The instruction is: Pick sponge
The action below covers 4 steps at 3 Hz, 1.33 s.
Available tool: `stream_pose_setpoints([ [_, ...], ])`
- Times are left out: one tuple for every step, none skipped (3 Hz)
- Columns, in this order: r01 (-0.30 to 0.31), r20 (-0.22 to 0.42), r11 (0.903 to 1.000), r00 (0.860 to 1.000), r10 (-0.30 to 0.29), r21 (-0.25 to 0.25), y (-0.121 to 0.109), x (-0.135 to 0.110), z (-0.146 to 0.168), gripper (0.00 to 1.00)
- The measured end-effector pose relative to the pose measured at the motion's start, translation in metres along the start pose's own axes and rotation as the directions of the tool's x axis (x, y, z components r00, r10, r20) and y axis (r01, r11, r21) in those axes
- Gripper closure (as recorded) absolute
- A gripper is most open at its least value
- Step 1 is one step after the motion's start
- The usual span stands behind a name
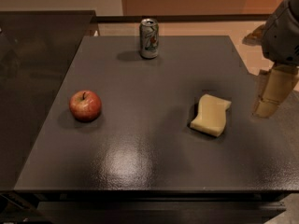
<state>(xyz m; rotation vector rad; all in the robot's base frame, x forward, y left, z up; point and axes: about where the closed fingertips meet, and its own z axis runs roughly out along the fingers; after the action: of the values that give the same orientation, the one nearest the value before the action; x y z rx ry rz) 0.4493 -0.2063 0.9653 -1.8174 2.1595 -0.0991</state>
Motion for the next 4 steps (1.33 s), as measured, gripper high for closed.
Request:
stream_pose_setpoints([
  [0.107, 0.008, 0.9935, 0.994, -0.106, -0.041, -0.007, -0.009, 0.021, 0.0],
  [0.223, 0.02, 0.971, 0.975, -0.222, -0.085, -0.009, -0.015, 0.043, 0.0],
  [0.352, 0.024, 0.9282, 0.936, -0.352, -0.121, -0.005, -0.017, 0.059, 0.0],
  [0.486, 0.03, 0.8615, 0.873, -0.487, -0.147, 0.007, -0.017, 0.076, 0.0],
])
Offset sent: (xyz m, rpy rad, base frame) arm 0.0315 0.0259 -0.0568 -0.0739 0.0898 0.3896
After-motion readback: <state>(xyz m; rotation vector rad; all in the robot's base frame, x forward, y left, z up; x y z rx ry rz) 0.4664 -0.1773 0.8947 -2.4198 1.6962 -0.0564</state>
